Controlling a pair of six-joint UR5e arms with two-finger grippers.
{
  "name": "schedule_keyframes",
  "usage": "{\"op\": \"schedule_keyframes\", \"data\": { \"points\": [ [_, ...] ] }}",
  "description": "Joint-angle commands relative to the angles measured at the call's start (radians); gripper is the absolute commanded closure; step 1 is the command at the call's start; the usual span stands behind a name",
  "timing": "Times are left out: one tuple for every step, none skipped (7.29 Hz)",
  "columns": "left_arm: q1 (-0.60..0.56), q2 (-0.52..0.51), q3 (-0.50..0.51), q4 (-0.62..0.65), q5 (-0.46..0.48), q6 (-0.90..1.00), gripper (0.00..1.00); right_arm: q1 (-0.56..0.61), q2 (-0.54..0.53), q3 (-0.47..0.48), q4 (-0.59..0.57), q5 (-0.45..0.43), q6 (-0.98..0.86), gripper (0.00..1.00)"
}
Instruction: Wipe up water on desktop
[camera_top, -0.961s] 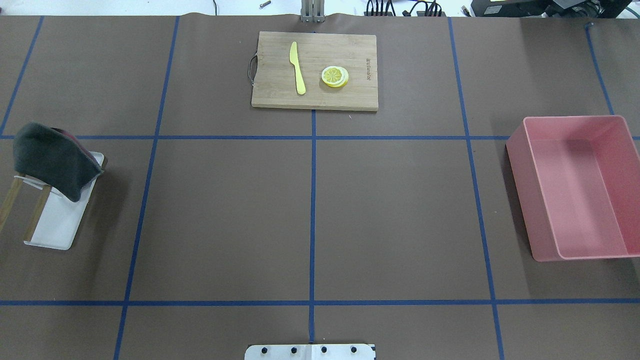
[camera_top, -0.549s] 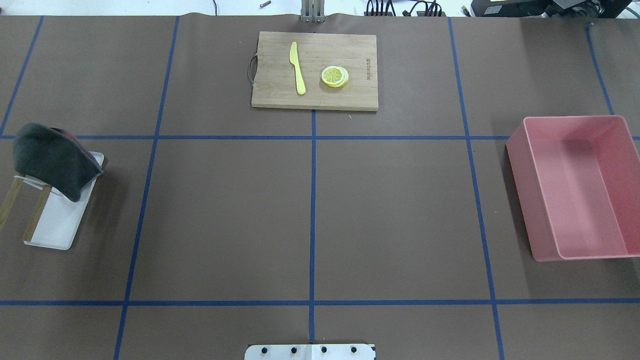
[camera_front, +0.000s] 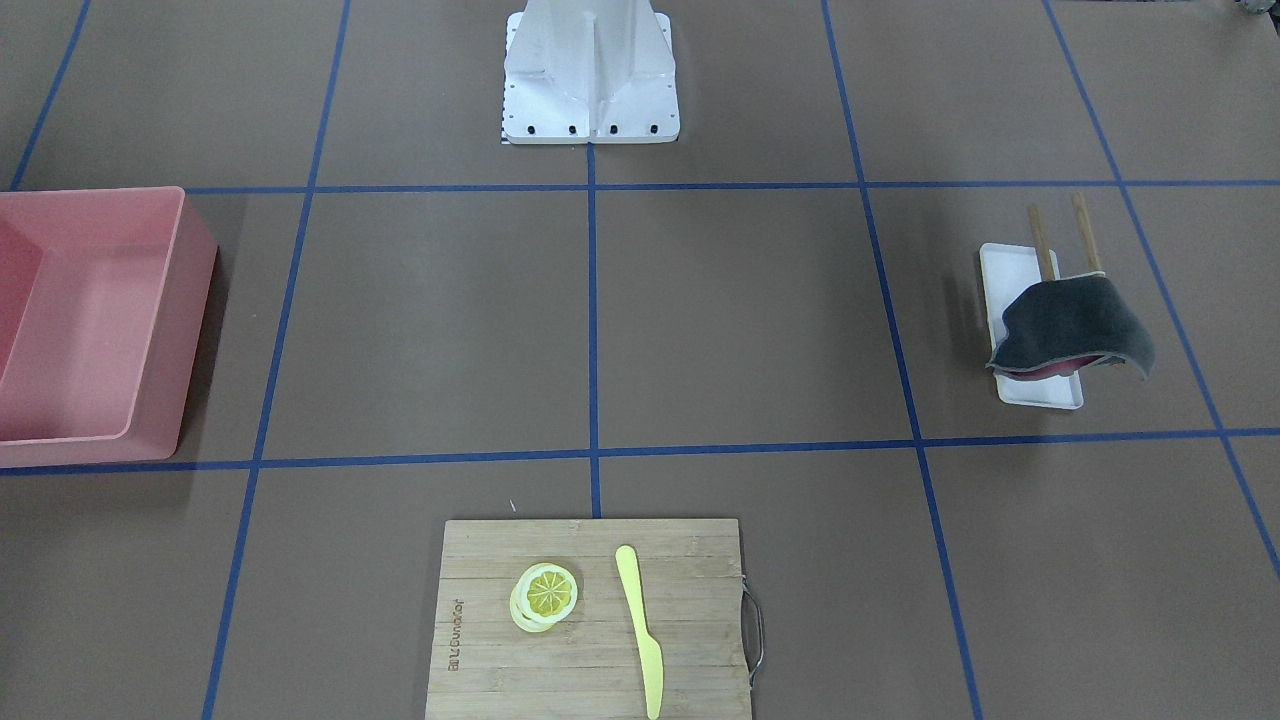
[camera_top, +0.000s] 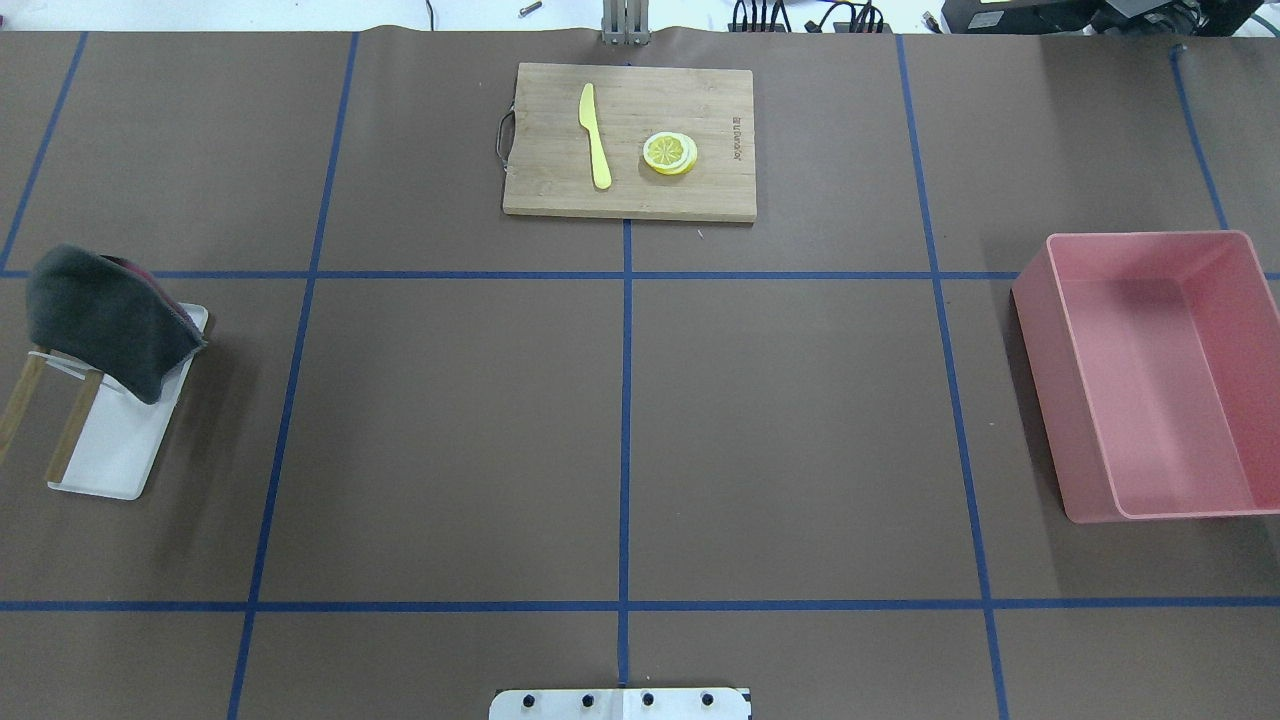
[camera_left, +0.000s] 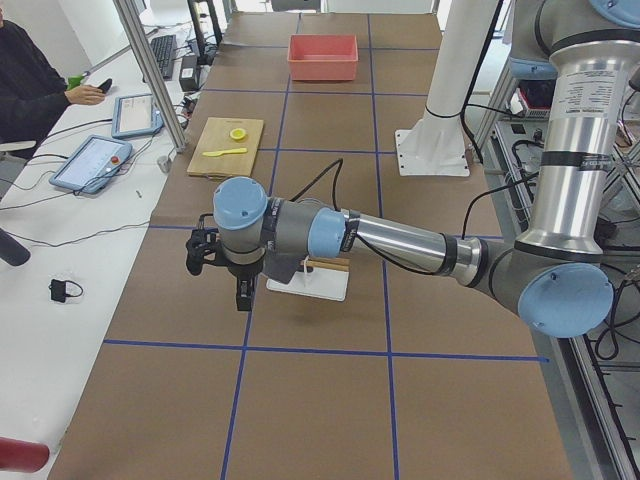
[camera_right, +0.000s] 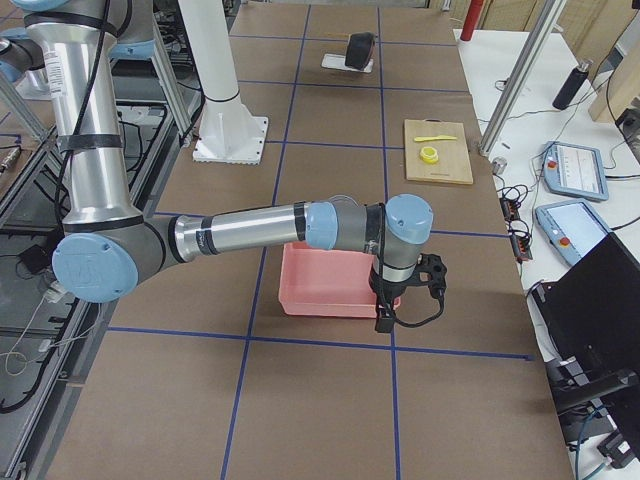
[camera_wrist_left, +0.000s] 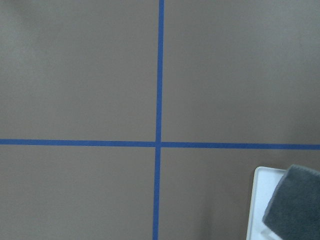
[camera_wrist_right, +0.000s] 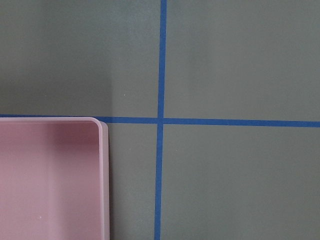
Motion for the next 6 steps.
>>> {"op": "schedule_keyframes", "data": {
  "points": [
    [0.040,-0.003,-0.006,-0.002,-0.038,-0.040,0.02,-0.020,-0.001,-0.009,0.001,0.002,0.012,0.00],
    [0.042,-0.003,-0.004,-0.019,-0.053,-0.040,0.02,-0.021,-0.004,-0.001,0.001,0.007,0.010,0.00],
    [0.045,-0.003,-0.004,-0.033,-0.108,-0.106,0.02,-0.021,-0.001,-0.001,-0.008,0.065,0.013,0.00],
    [0.086,-0.003,-0.004,-0.100,-0.124,-0.195,0.02,-0.021,-0.004,-0.013,-0.001,0.123,0.030,0.00],
    [0.168,-0.001,-0.001,-0.176,-0.118,-0.315,0.02,-0.020,-0.004,-0.009,-0.001,0.143,0.030,0.00],
    [0.230,-0.001,0.007,-0.259,-0.099,-0.406,0.02,-0.021,-0.015,-0.004,0.004,0.133,0.024,0.00]
  ]
}}
